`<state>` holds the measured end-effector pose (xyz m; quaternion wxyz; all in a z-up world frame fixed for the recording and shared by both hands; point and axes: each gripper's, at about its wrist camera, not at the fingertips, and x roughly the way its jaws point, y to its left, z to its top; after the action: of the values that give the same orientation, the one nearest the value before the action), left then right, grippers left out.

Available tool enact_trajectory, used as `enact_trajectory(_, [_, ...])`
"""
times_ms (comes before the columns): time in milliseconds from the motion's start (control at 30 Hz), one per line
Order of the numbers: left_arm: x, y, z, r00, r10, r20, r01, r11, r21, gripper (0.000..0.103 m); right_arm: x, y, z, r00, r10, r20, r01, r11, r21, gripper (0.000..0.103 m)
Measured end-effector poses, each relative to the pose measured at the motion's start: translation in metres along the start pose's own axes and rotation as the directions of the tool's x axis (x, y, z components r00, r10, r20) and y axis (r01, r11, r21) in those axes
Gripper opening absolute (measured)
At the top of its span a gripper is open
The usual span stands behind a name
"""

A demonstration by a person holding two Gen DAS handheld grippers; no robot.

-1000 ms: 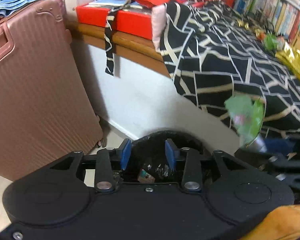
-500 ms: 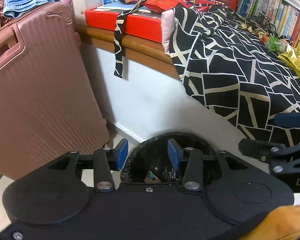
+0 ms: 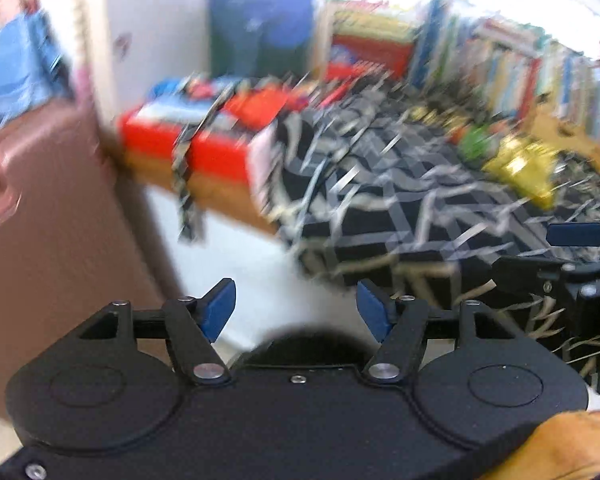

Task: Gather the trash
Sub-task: 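Move both open tools back over the bed toward the remaining snacks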

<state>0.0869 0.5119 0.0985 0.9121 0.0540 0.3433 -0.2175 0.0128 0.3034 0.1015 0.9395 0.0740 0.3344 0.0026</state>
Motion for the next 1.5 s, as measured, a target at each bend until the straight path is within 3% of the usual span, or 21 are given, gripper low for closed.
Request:
enact_trajectory(133, [-0.023, -0.019, 0.030, 0.994, -0.068, 0.086, 0.064, 0.997, 0.051, 0.066, -0.038, -0.018, 0.020, 0.997, -0.024, 0.080, 0.019, 0.998, 0.061, 0.103])
enact_trajectory(333, [-0.049, -0.054, 0.083, 0.971, -0.181, 0.156, 0.167, 0.981, 0.099, 0.066, -0.088, -0.045, 0.046, 0.978, -0.131, 0.162, 0.113, 0.987, 0.117, 0.103])
enact_trajectory(500, [-0.083, -0.086, 0.137, 0.916, -0.309, 0.255, 0.259, 0.943, 0.211, 0.066, -0.139, -0.070, 0.083, 0.951, -0.162, 0.264, 0.134, 0.984, 0.119, 0.103])
enact_trajectory(633, [-0.099, -0.111, 0.187, 0.859, -0.417, 0.299, 0.355, 0.904, 0.241, 0.066, -0.176, -0.099, 0.120, 0.918, -0.156, 0.366, 0.119, 0.986, 0.121, 0.103])
enact_trajectory(833, [-0.094, -0.158, 0.240, 0.832, -0.398, 0.385, 0.299, 0.908, 0.294, 0.066, -0.194, -0.147, 0.169, 0.875, -0.168, 0.454, 0.122, 0.984, 0.129, 0.103])
enact_trajectory(967, [-0.066, -0.191, 0.271, 0.833, -0.401, 0.380, 0.311, 0.909, 0.277, 0.067, -0.186, -0.184, 0.190, 0.864, -0.174, 0.473, 0.122, 0.983, 0.139, 0.103])
enact_trajectory(1033, [-0.049, -0.207, 0.285, 0.835, -0.399, 0.378, 0.298, 0.907, 0.299, 0.073, -0.178, -0.203, 0.199, 0.863, -0.173, 0.474, 0.118, 0.982, 0.144, 0.103])
enact_trajectory(1133, [-0.017, -0.233, 0.301, 0.857, -0.376, 0.352, 0.261, 0.906, 0.333, 0.079, -0.159, -0.231, 0.209, 0.869, -0.201, 0.452, 0.149, 0.978, 0.148, 0.103])
enact_trajectory(1367, [0.102, -0.279, 0.283, 0.933, -0.322, 0.159, 0.264, 0.915, 0.305, 0.078, -0.065, -0.300, 0.189, 0.946, -0.257, 0.200, 0.222, 0.958, 0.183, 0.103])
enact_trajectory(1500, [0.176, -0.281, 0.255, 0.952, -0.300, 0.056, 0.278, 0.928, 0.250, 0.076, -0.009, -0.313, 0.154, 0.960, -0.269, 0.080, 0.259, 0.958, 0.124, 0.103])
